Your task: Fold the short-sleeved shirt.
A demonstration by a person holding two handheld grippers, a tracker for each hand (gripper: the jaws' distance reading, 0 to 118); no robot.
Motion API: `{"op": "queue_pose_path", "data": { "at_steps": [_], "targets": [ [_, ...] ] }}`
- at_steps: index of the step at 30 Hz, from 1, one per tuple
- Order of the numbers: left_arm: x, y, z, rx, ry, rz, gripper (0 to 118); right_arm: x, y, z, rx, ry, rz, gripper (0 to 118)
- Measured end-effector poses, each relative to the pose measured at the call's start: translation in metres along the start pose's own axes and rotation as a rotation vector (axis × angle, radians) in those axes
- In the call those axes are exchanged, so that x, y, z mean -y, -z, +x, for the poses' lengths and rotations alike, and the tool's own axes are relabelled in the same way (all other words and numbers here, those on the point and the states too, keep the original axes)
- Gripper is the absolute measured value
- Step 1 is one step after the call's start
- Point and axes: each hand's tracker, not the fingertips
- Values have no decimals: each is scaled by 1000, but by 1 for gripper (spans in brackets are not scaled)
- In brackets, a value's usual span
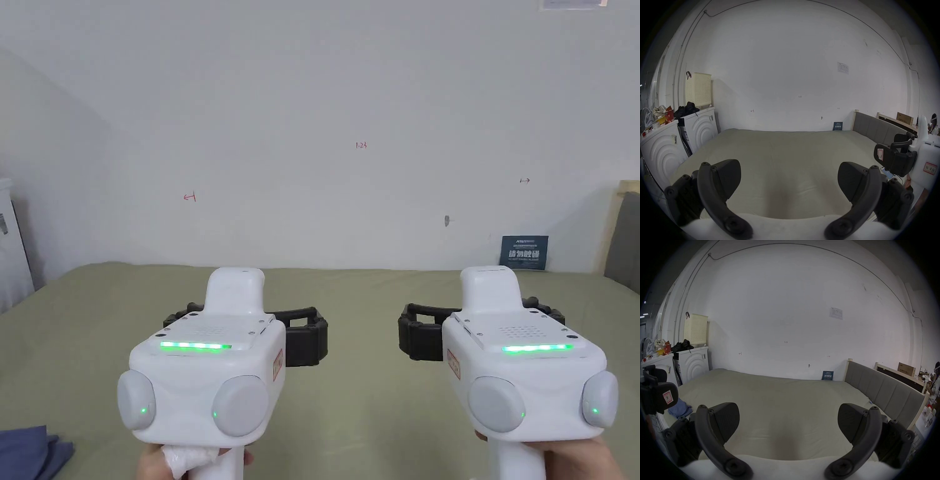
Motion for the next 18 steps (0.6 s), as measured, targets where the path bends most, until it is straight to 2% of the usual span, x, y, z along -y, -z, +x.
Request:
{"op": "queue_pose_path", "data": {
  "at_steps": [11, 18],
  "targets": [
    [-2, 2, -4, -12, -11, 1, 118, 3, -2, -5, -20, -3, -2, 118],
    [0, 3, -8, -19, -20, -11, 118, 6, 0, -1, -43, 30, -17, 118]
  ]
}}
